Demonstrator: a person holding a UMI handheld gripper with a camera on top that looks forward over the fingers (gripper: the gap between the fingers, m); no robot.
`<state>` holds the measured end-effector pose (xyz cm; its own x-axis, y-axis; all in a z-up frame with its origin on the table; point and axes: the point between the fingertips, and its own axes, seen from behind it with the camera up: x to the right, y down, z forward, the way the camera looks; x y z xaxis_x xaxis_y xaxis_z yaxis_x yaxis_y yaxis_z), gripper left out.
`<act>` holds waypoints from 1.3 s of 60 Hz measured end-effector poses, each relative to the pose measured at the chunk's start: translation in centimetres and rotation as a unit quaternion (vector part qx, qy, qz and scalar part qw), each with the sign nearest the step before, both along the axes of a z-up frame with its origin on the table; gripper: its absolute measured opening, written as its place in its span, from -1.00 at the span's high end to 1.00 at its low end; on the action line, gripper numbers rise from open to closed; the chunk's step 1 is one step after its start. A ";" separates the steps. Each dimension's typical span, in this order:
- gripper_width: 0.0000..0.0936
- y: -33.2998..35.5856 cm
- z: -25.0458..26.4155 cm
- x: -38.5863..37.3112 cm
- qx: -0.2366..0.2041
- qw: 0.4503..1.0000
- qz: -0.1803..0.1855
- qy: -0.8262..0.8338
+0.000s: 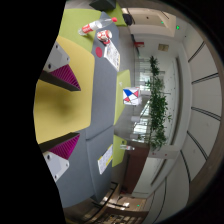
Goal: Pour water
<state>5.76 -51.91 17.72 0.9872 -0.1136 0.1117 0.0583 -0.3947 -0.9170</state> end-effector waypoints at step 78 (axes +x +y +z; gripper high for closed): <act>-0.81 12.6 -8.6 -45.4 0.016 0.993 0.113 0.022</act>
<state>-39.64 -39.34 9.10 0.9919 0.1081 0.0672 0.1009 -0.3465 -0.9326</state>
